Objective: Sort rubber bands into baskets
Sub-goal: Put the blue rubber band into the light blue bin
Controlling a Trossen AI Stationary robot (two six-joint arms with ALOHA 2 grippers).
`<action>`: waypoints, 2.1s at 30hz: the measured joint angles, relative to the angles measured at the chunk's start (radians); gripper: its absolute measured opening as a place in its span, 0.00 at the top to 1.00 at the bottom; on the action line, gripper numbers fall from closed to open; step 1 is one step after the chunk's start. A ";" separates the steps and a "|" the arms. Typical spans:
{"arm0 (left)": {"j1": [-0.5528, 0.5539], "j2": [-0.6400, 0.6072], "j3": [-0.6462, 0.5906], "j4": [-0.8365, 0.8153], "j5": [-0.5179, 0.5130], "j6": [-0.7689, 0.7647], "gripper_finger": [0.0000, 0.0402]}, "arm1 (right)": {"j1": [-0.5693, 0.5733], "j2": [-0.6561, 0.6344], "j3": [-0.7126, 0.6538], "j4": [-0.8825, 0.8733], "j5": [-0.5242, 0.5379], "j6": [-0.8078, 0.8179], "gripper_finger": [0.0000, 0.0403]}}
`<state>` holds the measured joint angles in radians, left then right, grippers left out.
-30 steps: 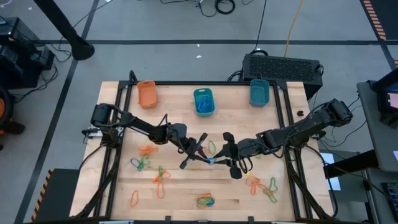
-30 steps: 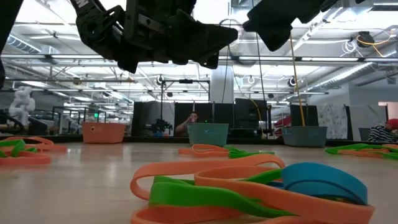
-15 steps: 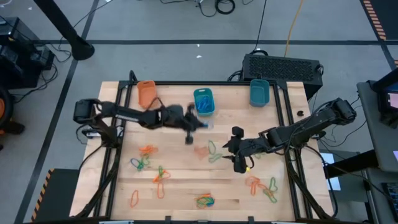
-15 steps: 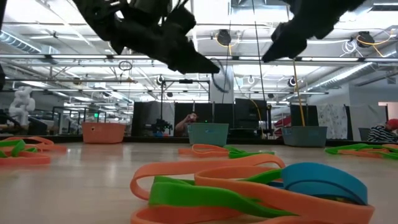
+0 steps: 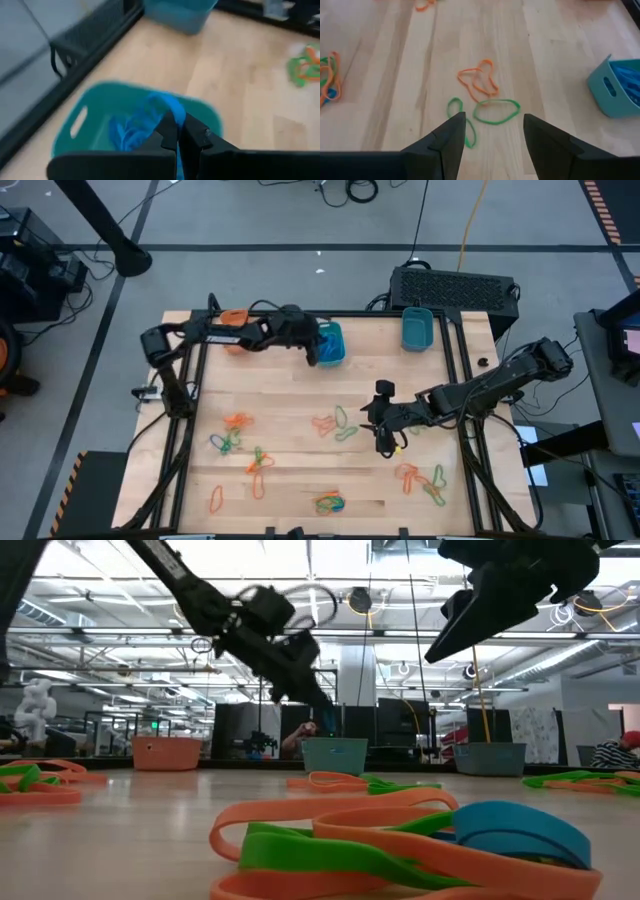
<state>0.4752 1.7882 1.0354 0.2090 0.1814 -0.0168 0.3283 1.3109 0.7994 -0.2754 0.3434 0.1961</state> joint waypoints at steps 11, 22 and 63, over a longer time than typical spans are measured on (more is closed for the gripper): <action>0.011 0.146 0.131 -0.059 -0.021 -0.084 0.91 | 0.000 0.000 0.000 -0.034 -0.004 -0.010 0.52; 0.033 0.148 0.183 -0.178 -0.037 -0.106 0.67 | 0.000 0.000 0.000 -0.042 -0.005 -0.033 0.52; -0.788 -0.355 -0.017 -1.218 -0.029 -0.588 0.59 | 0.000 0.000 0.001 0.145 -0.167 -0.111 0.52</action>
<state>-0.3129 1.4334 1.0189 -1.0093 0.1520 -0.6045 0.3279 1.3113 0.8005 -0.1307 0.1761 0.0849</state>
